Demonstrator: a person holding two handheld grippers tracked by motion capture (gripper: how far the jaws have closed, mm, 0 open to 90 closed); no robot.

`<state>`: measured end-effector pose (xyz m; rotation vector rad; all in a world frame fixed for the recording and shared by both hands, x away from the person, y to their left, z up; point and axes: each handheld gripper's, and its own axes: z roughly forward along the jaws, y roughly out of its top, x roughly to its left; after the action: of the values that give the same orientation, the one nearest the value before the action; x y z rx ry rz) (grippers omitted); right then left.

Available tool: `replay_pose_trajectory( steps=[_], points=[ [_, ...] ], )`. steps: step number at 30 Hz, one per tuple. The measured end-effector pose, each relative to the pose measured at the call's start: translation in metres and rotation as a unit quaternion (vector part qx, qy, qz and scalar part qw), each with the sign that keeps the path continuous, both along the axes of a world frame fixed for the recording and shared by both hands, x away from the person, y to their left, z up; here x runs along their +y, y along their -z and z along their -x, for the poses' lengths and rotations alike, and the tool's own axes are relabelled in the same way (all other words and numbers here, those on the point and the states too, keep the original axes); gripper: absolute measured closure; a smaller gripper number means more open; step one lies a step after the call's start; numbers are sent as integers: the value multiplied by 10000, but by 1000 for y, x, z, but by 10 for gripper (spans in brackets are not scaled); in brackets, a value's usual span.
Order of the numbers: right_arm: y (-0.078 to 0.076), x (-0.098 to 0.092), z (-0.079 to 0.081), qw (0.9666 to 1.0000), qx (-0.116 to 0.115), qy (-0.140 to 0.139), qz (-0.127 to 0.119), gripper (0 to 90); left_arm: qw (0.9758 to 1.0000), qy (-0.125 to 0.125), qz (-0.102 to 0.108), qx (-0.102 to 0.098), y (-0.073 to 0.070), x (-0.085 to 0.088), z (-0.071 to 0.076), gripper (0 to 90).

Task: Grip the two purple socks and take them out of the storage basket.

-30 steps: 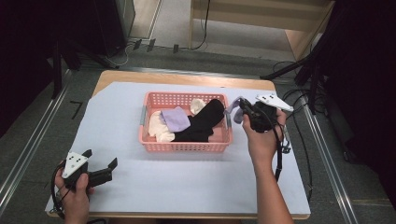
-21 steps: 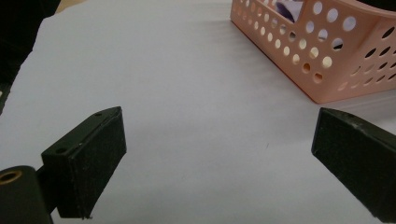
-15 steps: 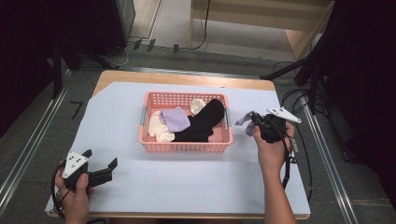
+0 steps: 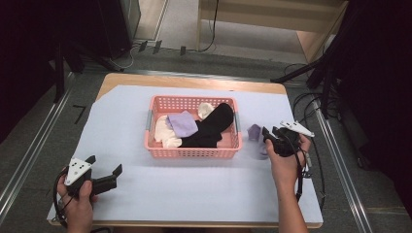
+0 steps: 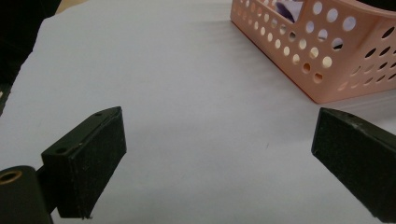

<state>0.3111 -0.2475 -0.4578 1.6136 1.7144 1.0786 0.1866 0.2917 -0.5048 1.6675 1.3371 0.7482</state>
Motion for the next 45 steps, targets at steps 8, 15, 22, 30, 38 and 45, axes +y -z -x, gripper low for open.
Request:
replay_pose_trajectory(
  steps=[8, 15, 22, 30, 38, 45],
  points=[
    [-13, 9, 5, 9997, -192, -115, -128, 559, 10000, -2, -1, 1, 0, 0, 0, 39],
    [-29, 41, 1, 9983, -333, -445, -179, 560, 10000, 1, -1, 0, 0, 0, 0, 38],
    [-33, 85, -10, 9959, -326, -831, -163, 561, 10000, 8, 16, 1, 0, 1, 0, 38],
    [-23, 133, -26, 9928, -119, -1189, -55, 562, 10000, 8, 55, 13, 0, 1, 0, 38],
    [-13, 168, -39, 9893, 109, -1455, -3, 556, 10000, 18, 55, 28, 0, 2, 0, 38],
    [-7, 186, -49, 9882, 411, -1477, 10, 548, 10000, 15, 57, 26, 0, 1, 0, 38]
  ],
)
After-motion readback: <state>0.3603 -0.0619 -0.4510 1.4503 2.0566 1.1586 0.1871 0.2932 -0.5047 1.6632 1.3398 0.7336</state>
